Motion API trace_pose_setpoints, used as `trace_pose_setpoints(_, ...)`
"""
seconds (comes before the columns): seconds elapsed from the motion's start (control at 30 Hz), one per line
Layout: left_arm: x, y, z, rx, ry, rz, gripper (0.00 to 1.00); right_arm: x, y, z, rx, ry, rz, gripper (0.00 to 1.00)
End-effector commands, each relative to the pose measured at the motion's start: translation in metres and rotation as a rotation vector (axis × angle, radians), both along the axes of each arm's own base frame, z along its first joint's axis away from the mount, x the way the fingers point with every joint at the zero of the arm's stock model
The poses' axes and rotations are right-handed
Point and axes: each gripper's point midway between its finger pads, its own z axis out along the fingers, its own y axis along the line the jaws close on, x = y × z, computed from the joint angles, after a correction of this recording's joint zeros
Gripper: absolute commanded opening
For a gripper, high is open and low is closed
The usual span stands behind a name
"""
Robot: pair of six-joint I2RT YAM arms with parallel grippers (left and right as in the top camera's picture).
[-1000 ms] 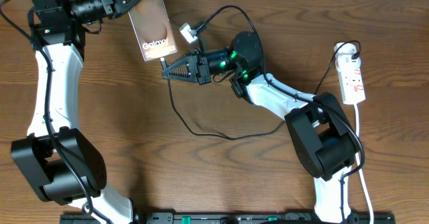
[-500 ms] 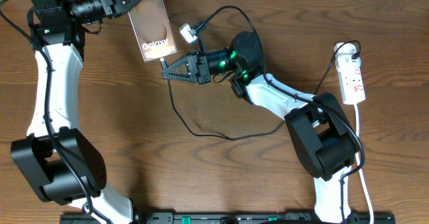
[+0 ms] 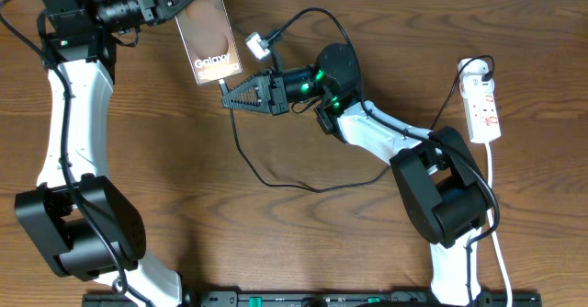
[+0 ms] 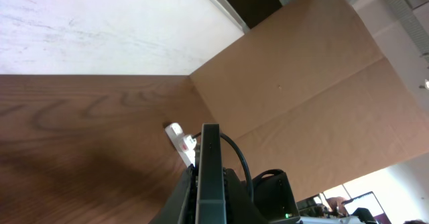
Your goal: Plug charger to phone and switch on socket
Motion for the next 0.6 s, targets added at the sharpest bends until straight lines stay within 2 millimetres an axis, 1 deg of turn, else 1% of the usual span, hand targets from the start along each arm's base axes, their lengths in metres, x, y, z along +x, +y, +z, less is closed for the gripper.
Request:
trace_pose_setpoints(0.0,-0.0101,-0.0023,0.0086,-0.001,-0.031,-0.046,0.07,0.016,0.0026,0.0047,0.027,0.01,-0.089,0.01)
trace_pose_setpoints(0.57,-0.0103,-0.0027,0.0086,-0.001,-0.031,-0.047,0.07,0.0252,0.0041,0.008,0.044,0.016,-0.144,0.01)
